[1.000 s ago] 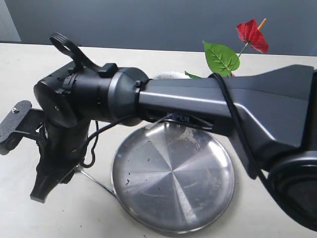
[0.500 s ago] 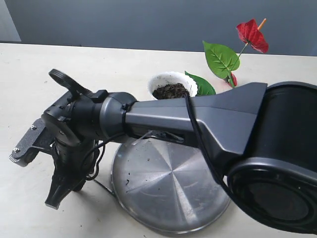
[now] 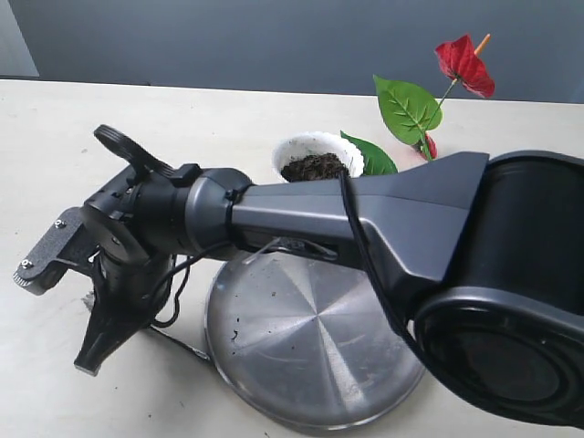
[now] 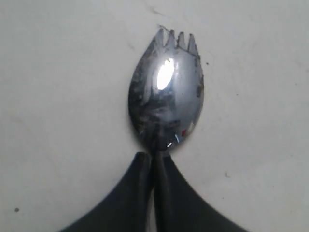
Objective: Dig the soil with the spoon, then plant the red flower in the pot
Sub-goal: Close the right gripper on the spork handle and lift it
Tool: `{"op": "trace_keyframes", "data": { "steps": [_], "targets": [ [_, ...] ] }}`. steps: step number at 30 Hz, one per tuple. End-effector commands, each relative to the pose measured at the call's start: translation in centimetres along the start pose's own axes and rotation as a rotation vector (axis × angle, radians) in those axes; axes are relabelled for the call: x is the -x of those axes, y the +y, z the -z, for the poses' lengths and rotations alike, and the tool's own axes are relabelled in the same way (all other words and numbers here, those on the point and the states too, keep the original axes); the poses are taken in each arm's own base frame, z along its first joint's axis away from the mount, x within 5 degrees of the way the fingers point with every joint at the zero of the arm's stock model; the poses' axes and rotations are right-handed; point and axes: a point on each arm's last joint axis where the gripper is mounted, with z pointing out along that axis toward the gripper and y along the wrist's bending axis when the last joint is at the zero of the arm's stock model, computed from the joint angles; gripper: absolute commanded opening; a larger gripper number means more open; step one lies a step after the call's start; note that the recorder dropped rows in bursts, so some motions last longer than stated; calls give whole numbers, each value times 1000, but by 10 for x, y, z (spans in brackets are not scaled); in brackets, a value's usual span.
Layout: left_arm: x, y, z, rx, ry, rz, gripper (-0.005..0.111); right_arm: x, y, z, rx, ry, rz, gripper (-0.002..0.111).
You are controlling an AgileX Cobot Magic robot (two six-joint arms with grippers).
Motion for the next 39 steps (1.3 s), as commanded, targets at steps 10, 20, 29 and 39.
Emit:
{"op": "trace_keyframes", "data": {
  "steps": [10,20,29,39],
  "targets": [
    [2,0,0,-5,-20,13,1,7,0,13,0,-63,-5,1],
    [2,0,1,-5,-21,13,1,11,2,14,19,-109,-35,1],
    [2,0,1,-5,-21,13,1,12,1,13,14,-122,-34,52],
    [2,0,1,-5,-21,13,1,3,2,-15,11,-64,-22,43]
  ]
}}
